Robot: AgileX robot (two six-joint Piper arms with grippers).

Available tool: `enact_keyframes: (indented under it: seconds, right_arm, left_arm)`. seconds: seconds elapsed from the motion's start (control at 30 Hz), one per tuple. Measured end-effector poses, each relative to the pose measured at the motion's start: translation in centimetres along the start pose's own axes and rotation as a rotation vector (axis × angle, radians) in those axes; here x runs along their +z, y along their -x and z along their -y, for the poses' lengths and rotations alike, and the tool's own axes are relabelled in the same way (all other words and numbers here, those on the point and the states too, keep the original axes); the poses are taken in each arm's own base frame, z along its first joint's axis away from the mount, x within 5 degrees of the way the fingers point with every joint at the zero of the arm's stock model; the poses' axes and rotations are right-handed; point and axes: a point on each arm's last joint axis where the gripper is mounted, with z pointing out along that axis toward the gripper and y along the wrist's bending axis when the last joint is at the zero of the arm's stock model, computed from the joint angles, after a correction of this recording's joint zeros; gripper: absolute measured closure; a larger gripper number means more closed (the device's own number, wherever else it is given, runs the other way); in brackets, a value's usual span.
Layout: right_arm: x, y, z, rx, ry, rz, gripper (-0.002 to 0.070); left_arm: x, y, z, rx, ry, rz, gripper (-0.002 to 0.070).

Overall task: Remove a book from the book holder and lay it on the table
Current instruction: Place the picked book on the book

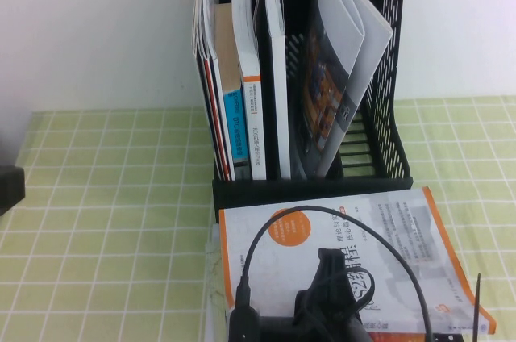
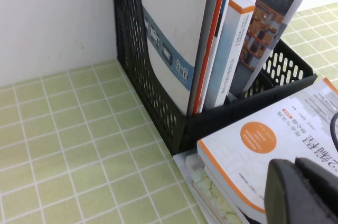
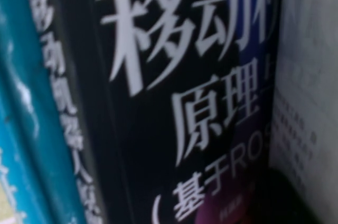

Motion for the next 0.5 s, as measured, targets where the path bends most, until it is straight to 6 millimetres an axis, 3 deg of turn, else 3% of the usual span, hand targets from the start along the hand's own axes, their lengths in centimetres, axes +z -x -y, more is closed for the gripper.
enact_keyframes:
  seconds: [0.07,0.13,0.27,0.33,0.5]
  right_arm:
    - [0.1,0.1,0.0,0.012,0.002,-0.002,0.0522]
    - [0.1,0.3,0.1,0.025,0.005,-0.001,0.0438]
    - [-0.1,0.2,0.2,0.072,0.009,-0.032,0.0198]
    - [-0.4,0.2,0.5,0.095,0.012,-0.045,0.0113]
    - [-2.9,0.2,0.5,0.154,0.168,0.033,0.006]
  left_arm:
    - [0.0,-0.1,0.0,0.0,-0.001,-0.006,0.0677]
    - [0.0,-0.1,0.0,0.0,-0.001,-0.008,0.0677]
    - [0.0,-0.1,0.0,0.0,-0.001,-0.01,0.0677]
    - [0.0,-0.1,0.0,0.004,-0.001,-0.01,0.0677]
    - [0.0,-0.1,0.0,0.01,-0.001,-0.01,0.0677]
